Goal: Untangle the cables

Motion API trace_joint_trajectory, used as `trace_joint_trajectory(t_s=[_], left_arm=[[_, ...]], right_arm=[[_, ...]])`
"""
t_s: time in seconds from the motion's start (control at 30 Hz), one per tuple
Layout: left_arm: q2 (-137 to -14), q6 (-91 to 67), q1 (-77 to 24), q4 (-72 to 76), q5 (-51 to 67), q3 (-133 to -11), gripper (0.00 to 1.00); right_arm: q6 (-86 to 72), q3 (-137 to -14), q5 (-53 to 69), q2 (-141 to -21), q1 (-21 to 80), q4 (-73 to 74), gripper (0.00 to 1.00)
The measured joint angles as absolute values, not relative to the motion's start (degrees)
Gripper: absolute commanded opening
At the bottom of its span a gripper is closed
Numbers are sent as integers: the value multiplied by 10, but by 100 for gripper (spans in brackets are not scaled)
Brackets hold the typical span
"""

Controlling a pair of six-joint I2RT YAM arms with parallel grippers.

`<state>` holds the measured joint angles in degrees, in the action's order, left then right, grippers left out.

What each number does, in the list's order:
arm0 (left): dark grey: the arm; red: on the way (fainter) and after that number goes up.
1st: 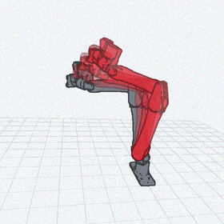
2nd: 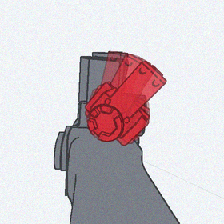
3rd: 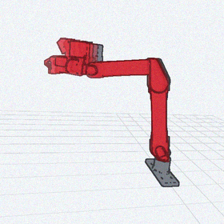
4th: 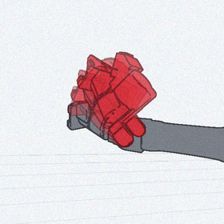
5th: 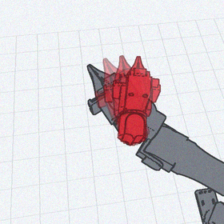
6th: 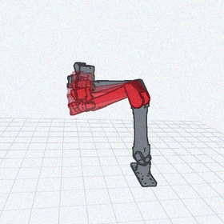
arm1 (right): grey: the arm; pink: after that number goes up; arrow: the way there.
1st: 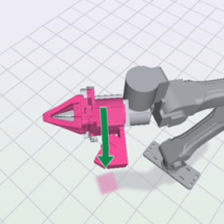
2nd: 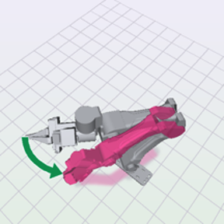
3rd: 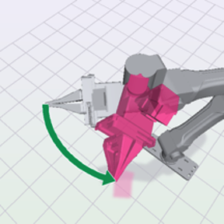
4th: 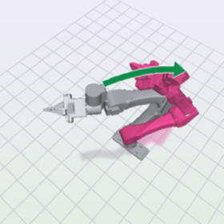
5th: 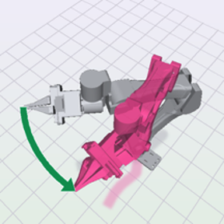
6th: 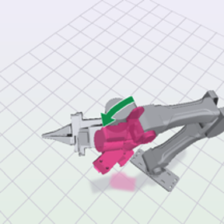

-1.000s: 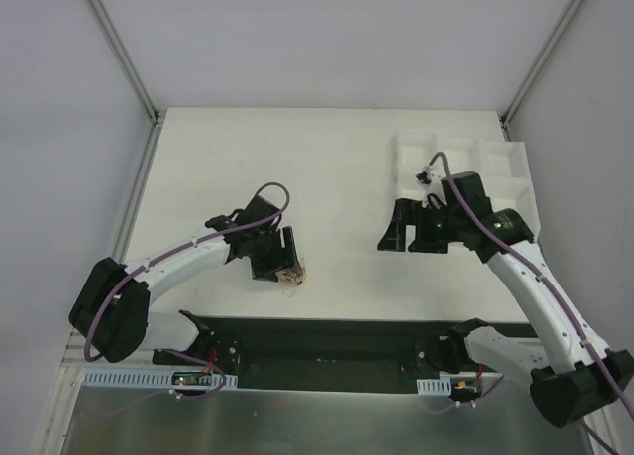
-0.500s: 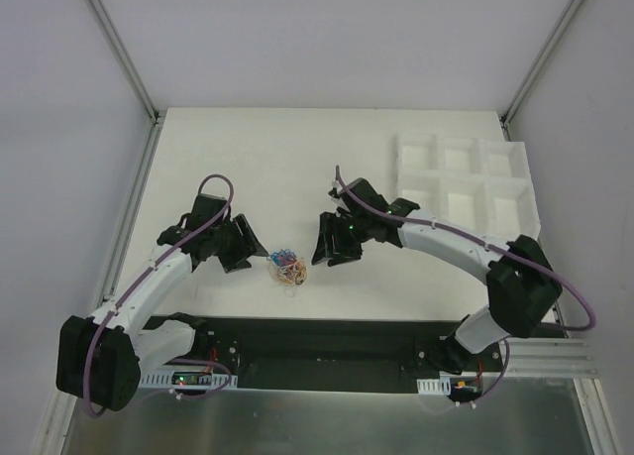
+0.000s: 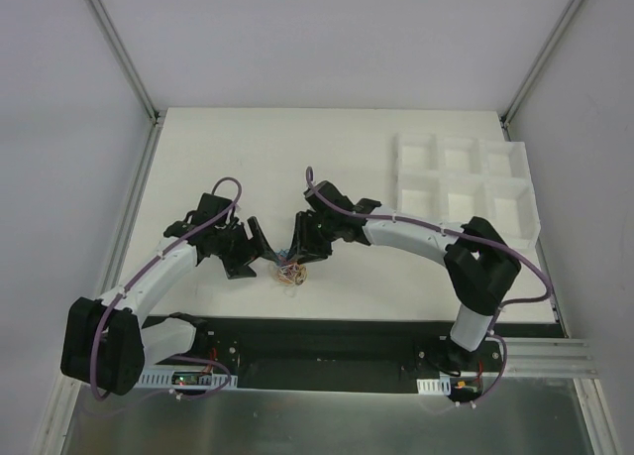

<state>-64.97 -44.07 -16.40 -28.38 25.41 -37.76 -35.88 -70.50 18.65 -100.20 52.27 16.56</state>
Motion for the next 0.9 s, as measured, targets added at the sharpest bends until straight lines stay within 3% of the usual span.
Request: trace_joint_trajectory(t_s=[0.3, 0.37, 0.53, 0.9], left_arm=[[-606, -440, -164, -286, 276, -372, 75], [-603, -440, -164, -286, 283, -367, 75], [-610, -438, -164, -290, 296, -361, 75], [-724, -409, -164, -284, 308, -398, 75]], right_arm=[[-384, -708, 169, -1054, 547, 157, 37], [-385, -711, 165, -1063, 549, 154, 23], [-370, -714, 142, -1071, 548, 155, 1], [-314, -586, 229, -992, 496, 25, 0]])
